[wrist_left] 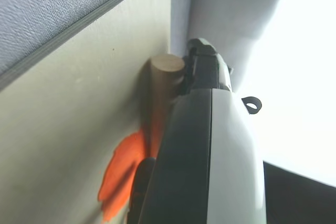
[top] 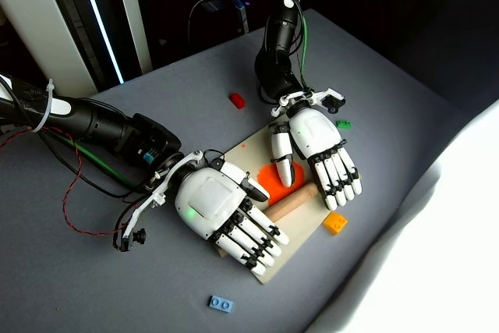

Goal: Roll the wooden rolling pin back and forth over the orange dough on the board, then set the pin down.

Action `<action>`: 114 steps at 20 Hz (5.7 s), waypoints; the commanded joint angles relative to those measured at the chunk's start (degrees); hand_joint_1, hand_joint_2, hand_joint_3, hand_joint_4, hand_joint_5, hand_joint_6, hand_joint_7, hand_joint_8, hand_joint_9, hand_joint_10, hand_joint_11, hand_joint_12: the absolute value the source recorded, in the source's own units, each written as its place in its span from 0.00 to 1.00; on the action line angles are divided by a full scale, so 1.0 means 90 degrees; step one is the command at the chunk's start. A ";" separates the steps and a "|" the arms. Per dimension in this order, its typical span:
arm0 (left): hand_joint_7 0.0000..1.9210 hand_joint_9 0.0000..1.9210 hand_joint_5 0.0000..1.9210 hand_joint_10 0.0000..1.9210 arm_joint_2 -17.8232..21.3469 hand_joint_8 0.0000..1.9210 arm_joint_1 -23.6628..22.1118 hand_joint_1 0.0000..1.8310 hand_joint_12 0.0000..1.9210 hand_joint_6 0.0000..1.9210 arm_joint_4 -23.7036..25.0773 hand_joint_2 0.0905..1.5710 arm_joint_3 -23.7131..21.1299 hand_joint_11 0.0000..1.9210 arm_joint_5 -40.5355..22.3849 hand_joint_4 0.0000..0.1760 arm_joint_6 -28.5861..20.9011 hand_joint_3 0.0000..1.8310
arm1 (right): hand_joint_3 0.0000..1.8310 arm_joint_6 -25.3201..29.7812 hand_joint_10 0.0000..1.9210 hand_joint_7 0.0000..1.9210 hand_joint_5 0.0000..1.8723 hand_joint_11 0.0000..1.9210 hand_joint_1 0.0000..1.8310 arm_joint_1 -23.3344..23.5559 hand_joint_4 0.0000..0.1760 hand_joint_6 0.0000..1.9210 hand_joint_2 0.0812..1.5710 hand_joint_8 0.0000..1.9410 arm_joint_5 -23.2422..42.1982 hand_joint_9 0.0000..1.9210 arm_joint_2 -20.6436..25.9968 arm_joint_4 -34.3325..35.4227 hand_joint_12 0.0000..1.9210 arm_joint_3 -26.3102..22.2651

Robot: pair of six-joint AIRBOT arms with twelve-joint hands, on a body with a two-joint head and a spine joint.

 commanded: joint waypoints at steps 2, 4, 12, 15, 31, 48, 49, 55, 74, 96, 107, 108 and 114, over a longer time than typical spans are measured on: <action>0.13 0.09 0.13 0.00 0.0053 0.00 0.0072 0.00 0.13 0.00 0.0195 0.92 -0.0068 0.00 -0.0391 0.00 0.0056 0.00 | 0.00 -0.0081 0.00 0.23 0.21 0.00 0.00 -0.0070 0.00 0.00 0.92 0.00 0.0528 0.18 0.0029 -0.0195 0.36 -0.0035; 0.12 0.08 0.13 0.00 0.0094 0.00 0.0098 0.00 0.13 0.00 0.0193 0.92 -0.0145 0.00 -0.0391 0.00 0.0082 0.00 | 0.00 -0.0141 0.00 0.23 0.22 0.00 0.00 -0.0078 0.00 0.00 0.92 0.00 0.0569 0.19 0.0027 -0.0176 0.39 -0.0071; 0.12 0.08 0.13 0.00 0.0345 0.00 0.0231 0.00 0.14 0.00 0.0195 0.92 -0.0441 0.00 -0.0452 0.00 0.0143 0.00 | 0.00 -0.0399 0.00 0.23 0.21 0.00 0.00 -0.0140 0.00 0.00 0.92 0.00 0.0742 0.20 0.0015 -0.0046 0.40 -0.0282; 0.12 0.08 0.13 0.00 0.0436 0.00 0.0279 0.00 0.15 0.00 0.0258 0.92 -0.0542 0.00 -0.0471 0.00 0.0131 0.00 | 0.00 -0.0485 0.00 0.24 0.22 0.00 0.00 -0.0163 0.00 0.00 0.92 0.00 0.0797 0.20 0.0008 -0.0002 0.42 -0.0384; 0.14 0.10 0.14 0.00 0.0751 0.00 0.0444 0.00 0.16 0.00 0.0604 0.91 -0.1038 0.00 -0.0469 0.00 0.0024 0.00 | 0.00 -0.1112 0.00 0.23 0.21 0.00 0.00 -0.0216 0.00 0.00 0.92 0.00 0.1368 0.19 -0.0134 0.0287 0.39 -0.0946; 0.14 0.11 0.13 0.00 0.1140 0.00 0.0599 0.00 0.19 0.00 0.0782 0.92 -0.1500 0.00 -0.0637 0.00 0.0029 0.00 | 0.00 -0.1501 0.00 0.23 0.21 0.00 0.00 -0.0335 0.00 0.00 0.92 0.00 0.1732 0.19 -0.0181 0.0283 0.40 -0.1367; 0.14 0.11 0.13 0.00 0.1163 0.00 0.0608 0.00 0.20 0.00 0.0794 0.92 -0.1534 0.00 -0.0657 0.00 0.0033 0.00 | 0.00 -0.1539 0.00 0.23 0.21 0.00 0.00 -0.0344 0.00 0.00 0.92 0.00 0.1776 0.19 -0.0184 0.0281 0.41 -0.1405; 0.15 0.11 0.13 0.00 0.1368 0.00 0.0698 0.00 0.21 0.00 0.0843 0.92 -0.1767 0.00 -0.0767 0.00 0.0066 0.00 | 0.00 -0.1641 0.00 0.23 0.23 0.00 0.00 -0.0406 0.00 0.01 0.92 0.00 0.1956 0.18 -0.0188 0.0045 0.37 -0.1559; 0.14 0.10 0.14 0.00 0.1521 0.00 0.0962 0.00 0.20 0.01 0.0841 0.92 -0.2180 0.00 -0.0975 0.00 0.0129 0.00 | 0.00 -0.1846 0.00 0.24 0.22 0.00 0.00 -0.0567 0.00 0.00 0.93 0.00 0.2177 0.18 -0.0128 -0.0063 0.34 -0.1691; 0.13 0.09 0.13 0.01 0.1755 0.00 0.1099 0.00 0.12 0.00 0.0848 0.92 -0.2430 0.00 -0.1104 0.00 0.0102 0.00 | 0.00 -0.1843 0.00 0.22 0.21 0.00 0.00 -0.0542 0.00 0.00 0.92 0.00 0.2279 0.18 -0.0079 -0.0493 0.36 -0.1771; 0.11 0.07 0.12 0.00 0.1763 0.00 0.0680 0.00 0.07 0.00 0.0932 0.92 -0.2306 0.00 -0.1068 0.00 0.0126 0.00 | 0.00 -0.1837 0.00 0.23 0.22 0.00 0.00 -0.0492 0.00 0.00 0.93 0.00 0.2338 0.18 -0.0048 -0.0754 0.36 -0.1747; 0.11 0.07 0.12 0.00 0.1775 0.00 0.0632 0.00 0.07 0.00 0.0932 0.92 -0.2301 0.00 -0.1030 0.00 0.0142 0.00 | 0.00 -0.1836 0.00 0.23 0.22 0.00 0.00 -0.0487 0.00 0.00 0.93 0.00 0.2346 0.18 -0.0042 -0.0768 0.36 -0.1747; 0.12 0.08 0.13 0.00 0.2043 0.00 0.0109 0.00 0.17 0.00 0.0898 0.92 -0.2341 0.00 -0.0316 0.00 0.0490 0.00 | 0.00 -0.1787 0.00 0.23 0.23 0.00 0.00 -0.0375 0.00 0.00 0.92 0.00 0.2407 0.18 0.0090 -0.0936 0.39 -0.1749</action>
